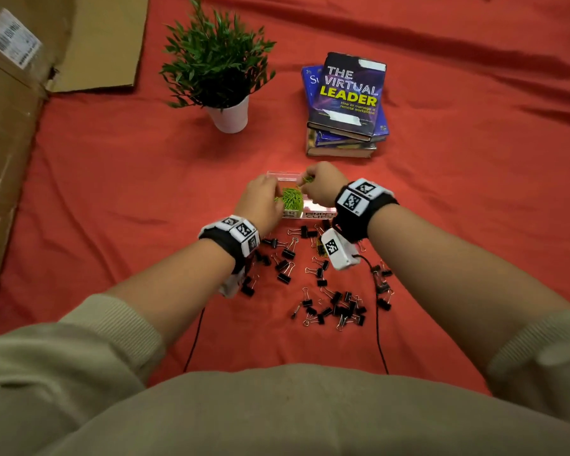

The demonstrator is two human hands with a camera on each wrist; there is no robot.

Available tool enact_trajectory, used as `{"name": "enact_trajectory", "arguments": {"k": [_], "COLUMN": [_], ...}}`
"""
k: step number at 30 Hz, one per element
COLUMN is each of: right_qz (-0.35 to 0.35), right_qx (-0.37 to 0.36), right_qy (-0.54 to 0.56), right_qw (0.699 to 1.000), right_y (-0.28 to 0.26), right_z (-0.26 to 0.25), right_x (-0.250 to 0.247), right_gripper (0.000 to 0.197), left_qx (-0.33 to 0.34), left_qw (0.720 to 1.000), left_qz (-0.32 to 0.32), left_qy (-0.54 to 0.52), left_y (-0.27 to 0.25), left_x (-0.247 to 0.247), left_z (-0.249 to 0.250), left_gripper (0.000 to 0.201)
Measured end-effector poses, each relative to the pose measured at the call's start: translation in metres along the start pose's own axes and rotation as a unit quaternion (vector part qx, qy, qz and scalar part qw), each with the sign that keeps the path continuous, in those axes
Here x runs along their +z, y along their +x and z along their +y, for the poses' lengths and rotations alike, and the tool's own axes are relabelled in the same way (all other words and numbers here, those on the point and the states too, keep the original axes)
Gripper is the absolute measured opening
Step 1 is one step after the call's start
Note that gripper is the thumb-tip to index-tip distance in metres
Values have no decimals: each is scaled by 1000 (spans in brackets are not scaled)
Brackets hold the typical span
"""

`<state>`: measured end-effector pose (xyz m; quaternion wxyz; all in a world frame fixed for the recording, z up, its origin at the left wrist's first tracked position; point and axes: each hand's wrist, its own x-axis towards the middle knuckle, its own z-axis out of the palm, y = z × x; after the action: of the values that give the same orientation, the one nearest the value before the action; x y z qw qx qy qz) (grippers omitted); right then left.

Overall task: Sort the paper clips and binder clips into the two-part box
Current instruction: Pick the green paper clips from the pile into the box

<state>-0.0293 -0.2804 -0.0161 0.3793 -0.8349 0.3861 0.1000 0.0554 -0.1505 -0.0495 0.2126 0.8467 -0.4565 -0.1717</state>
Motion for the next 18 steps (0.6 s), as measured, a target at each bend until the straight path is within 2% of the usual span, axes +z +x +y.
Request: {"name": "enact_trajectory", "arguments": {"k": [2,4,7,9,11,15,18], "right_qz": [0,-7,-16,-18,10,117,165], "right_qx": [-30,-52,-80,-92,-91,-29,51], "right_qy": [-60,-98,-120,-90,-16,132,117], "right_qw": [998,994,989,992,996,984,978], "right_y": [6,9,6,3,-2,-16,-31], "right_z": [-13,-21,-23,-17,-6,41,87], "right_x": [11,23,34,33,25,3,3], "right_gripper": [23,29,35,38,35,18,12], "left_qx": [-10,1,61,82,92,112,111], "left_qw": [1000,997,983,972,967,951,951], "left_qz": [-14,-73,-166,-207,-223,-241,-232], "left_qy": [-15,0,45,68,84,156,169], "left_y": [-19,-36,-56,-63,-66,-65,-59], "left_x": [8,22,42,49,50,42,38], "left_z": [-4,-7,-11,-13,-16,-14,-4], "left_gripper": [7,9,31,39,37,27,27]}}
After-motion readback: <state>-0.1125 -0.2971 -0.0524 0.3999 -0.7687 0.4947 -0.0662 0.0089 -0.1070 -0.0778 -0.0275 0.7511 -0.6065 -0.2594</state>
